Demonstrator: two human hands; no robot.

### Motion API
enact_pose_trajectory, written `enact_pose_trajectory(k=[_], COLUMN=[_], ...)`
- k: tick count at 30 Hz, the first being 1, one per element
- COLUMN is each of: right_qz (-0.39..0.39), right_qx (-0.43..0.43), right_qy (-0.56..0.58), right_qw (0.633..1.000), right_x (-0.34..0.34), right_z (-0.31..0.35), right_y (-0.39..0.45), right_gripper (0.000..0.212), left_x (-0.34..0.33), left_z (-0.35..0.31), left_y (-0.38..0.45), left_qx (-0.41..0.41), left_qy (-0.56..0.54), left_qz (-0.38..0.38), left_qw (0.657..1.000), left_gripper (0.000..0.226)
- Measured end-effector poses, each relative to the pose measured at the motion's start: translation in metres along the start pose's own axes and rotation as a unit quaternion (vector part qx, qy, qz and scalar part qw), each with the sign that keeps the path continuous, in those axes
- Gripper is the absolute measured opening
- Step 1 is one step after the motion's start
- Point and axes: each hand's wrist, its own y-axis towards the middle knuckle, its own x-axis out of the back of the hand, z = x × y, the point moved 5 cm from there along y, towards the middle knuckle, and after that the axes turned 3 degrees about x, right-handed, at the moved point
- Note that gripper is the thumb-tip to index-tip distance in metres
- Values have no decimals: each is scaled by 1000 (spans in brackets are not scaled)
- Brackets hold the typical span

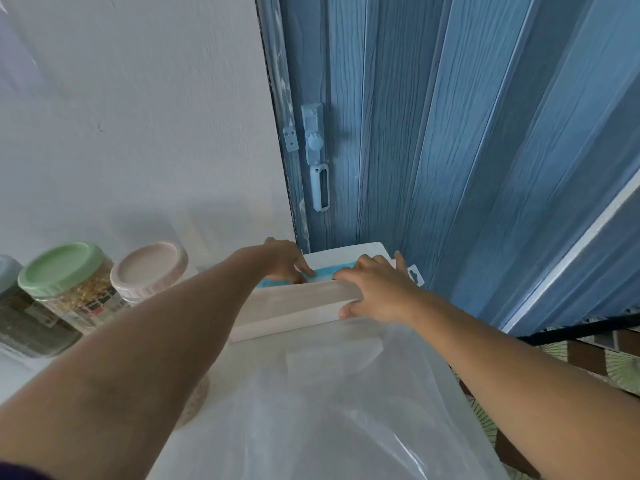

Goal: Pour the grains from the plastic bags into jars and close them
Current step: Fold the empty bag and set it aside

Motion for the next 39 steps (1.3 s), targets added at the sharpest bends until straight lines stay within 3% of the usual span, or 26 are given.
enact_pose_trajectory(k=[14,19,24,32,36,39], right_qz=[23,43,43,42,31,21], right_qx=[1,15,9,12,13,16], right_qy=[9,-1,-6,-12,-7,-4], right_qw=[1000,999,999,999,999,1000], right_x=[-2,-3,-2,2,9,15], right_z=[4,5,8,11,7,10], right_y=[-20,-33,-38,-42,-46,-43], right_gripper=[62,62,66,69,69,69], left_x=[-12,-20,-25,-29,-9,6], left_z=[2,8,7,2,10,13], left_y=[3,-1,-10,-2,-4,-5], left_qx=[8,-5,-25,34,13,20], left_qy=[6,-40,-99,-82,-133,-140], left_qz=[-63,-74,-161,-148,-140,-147], left_qw=[998,996,982,985,981,979], left_gripper=[53,46,32,37,19,28])
